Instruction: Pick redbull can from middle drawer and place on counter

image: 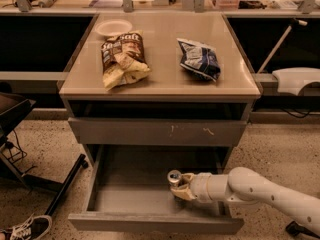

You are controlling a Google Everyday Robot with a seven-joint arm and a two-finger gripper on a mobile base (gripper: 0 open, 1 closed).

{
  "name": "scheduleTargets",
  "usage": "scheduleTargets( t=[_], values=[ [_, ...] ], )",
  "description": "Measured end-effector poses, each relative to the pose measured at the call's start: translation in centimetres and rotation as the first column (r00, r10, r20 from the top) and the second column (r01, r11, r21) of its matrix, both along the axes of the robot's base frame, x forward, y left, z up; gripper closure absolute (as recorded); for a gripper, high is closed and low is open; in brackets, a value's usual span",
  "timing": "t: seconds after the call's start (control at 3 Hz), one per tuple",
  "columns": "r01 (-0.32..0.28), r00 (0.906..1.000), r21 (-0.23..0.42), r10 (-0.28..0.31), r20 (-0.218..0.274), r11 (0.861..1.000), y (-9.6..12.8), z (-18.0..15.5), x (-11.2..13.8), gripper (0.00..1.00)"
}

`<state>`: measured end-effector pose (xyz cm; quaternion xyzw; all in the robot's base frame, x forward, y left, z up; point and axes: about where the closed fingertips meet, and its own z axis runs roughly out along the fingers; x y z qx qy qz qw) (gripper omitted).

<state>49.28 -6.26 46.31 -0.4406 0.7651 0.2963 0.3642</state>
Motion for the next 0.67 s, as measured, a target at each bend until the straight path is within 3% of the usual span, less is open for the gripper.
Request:
scheduleTargets(
  t=[0.33,0.67],
  values=[
    [-0.021,0.9958,-0.002,0.021,0.09,1.0,0.6,8.2,-0.5,1.0],
    [-0.027,0.9847,0.006,0.025,0.173,1.0,1.3,17.2,-0.6,1.0]
  ],
)
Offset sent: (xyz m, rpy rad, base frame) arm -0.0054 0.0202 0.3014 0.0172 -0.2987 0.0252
